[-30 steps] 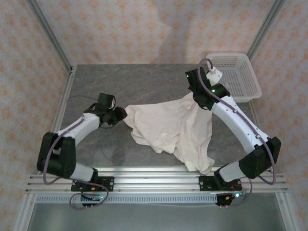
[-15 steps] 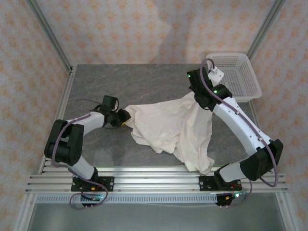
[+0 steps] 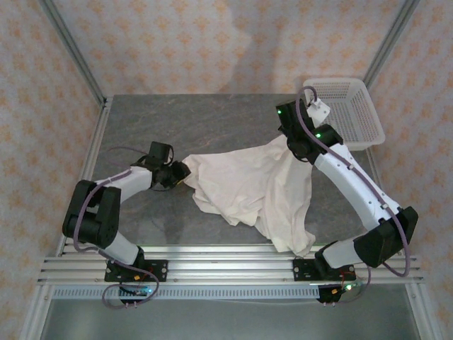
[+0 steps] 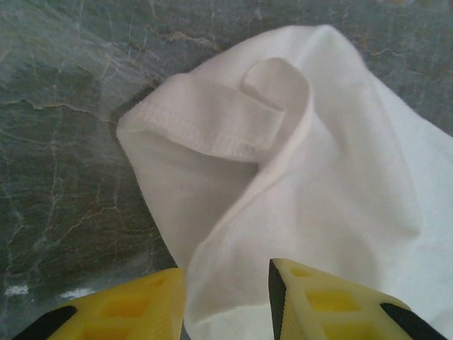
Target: Fold the inside-out t-shirt
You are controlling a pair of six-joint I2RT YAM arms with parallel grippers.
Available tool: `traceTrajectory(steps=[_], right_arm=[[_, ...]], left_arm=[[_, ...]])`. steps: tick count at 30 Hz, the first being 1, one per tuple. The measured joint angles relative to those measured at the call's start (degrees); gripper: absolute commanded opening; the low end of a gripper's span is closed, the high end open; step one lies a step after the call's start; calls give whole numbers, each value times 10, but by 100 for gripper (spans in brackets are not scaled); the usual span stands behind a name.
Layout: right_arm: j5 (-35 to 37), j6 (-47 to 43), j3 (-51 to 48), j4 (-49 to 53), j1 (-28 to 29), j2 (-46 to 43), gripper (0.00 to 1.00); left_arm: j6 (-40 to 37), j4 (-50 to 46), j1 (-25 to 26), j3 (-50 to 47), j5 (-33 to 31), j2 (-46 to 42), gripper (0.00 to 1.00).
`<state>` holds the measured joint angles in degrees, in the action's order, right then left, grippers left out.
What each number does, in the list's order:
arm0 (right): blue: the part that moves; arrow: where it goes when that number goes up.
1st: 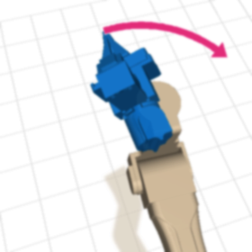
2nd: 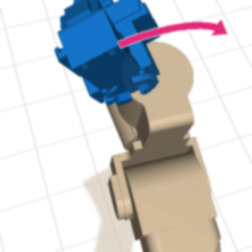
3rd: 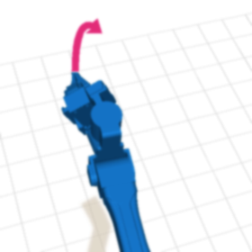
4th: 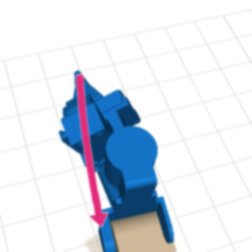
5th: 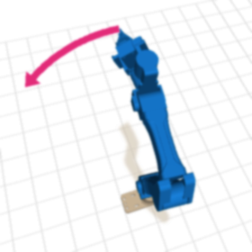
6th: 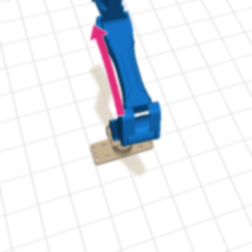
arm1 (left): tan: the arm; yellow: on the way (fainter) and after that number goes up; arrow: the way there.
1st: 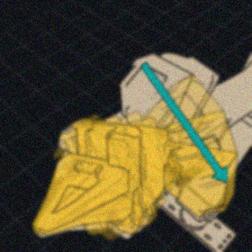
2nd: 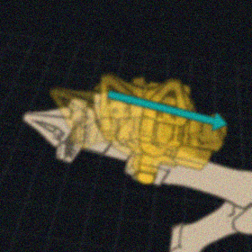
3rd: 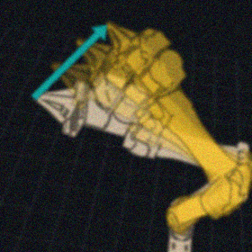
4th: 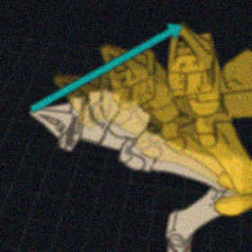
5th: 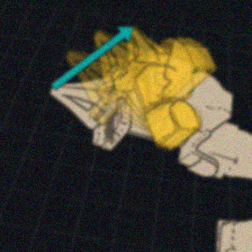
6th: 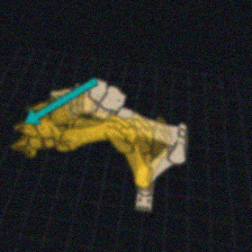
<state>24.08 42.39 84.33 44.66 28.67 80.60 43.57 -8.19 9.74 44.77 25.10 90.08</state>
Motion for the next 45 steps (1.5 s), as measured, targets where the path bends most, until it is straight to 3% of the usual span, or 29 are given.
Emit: traceTrajectory(steps=[7, 22, 45], right_arm=[[0, 0, 0, 3, 0, -9, 0], [-2, 3, 0, 4, 0, -13, 0], [-7, 6, 0, 8, 0, -13, 0]], left_arm=[[6, 14, 0, 2, 7, 37, 38], [16, 34, 0, 2, 34, 13, 30], [-25, -1, 0, 22, 8, -13, 33]])
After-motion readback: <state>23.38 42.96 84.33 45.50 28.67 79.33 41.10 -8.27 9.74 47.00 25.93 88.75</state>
